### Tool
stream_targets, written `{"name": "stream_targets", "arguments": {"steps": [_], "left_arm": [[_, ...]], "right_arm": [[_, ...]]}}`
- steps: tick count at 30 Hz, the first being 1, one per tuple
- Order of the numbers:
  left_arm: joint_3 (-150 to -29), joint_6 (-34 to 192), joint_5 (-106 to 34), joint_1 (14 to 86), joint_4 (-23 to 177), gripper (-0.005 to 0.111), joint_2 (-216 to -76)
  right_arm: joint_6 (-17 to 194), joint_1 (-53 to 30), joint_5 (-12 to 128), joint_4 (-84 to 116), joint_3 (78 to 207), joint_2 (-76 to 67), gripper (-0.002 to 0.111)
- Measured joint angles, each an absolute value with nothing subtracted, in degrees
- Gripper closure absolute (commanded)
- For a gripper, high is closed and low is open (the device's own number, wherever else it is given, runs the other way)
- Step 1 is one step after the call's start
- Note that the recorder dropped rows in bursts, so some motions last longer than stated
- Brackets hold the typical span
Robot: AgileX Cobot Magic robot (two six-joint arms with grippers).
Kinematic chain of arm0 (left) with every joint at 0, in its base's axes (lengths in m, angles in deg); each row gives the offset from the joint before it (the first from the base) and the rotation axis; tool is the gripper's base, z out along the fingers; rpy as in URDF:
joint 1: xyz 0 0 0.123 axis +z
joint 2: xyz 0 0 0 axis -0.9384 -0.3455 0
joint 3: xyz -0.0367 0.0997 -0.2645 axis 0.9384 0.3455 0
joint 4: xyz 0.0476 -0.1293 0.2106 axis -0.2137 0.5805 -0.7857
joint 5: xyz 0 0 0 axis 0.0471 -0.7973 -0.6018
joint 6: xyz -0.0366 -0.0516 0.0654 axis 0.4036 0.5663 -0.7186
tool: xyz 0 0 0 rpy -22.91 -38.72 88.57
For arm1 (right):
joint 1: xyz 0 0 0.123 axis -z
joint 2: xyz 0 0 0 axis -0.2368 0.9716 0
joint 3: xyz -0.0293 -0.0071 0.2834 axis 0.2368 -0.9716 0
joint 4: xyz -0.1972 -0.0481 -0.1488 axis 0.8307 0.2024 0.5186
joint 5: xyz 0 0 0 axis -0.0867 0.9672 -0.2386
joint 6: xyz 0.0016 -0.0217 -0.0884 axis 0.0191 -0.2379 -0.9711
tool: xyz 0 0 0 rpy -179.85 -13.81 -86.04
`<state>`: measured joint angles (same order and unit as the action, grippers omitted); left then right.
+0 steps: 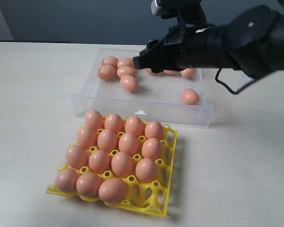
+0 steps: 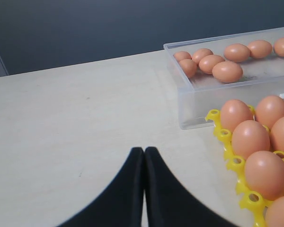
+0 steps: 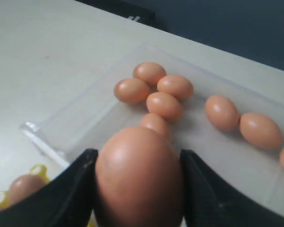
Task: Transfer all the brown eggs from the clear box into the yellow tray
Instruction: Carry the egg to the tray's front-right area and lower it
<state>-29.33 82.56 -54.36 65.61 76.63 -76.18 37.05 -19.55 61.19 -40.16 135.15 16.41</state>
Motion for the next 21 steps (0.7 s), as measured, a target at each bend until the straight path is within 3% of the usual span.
{"name": "stream_targets", "arguments": {"steps": [8,12,21], "left_arm": [[-29.3,82.6,-54.4,65.6,76.6,0.106,-76.2],[-29.3,82.6,-54.4,65.6,76.6,0.106,-76.2],[-29.3,82.6,-54.4,65.6,76.6,0.106,-76.2]], "right_arm": [[37.0,-37.7,52.7,-44.8,121.6,0.3,0.108],[48.5,-48.6,39.8,-42.8,114.9,-1.4,0.108],[70.3,-56.5,27.6,-32.7,103.7,-1.1,0.108]]}}
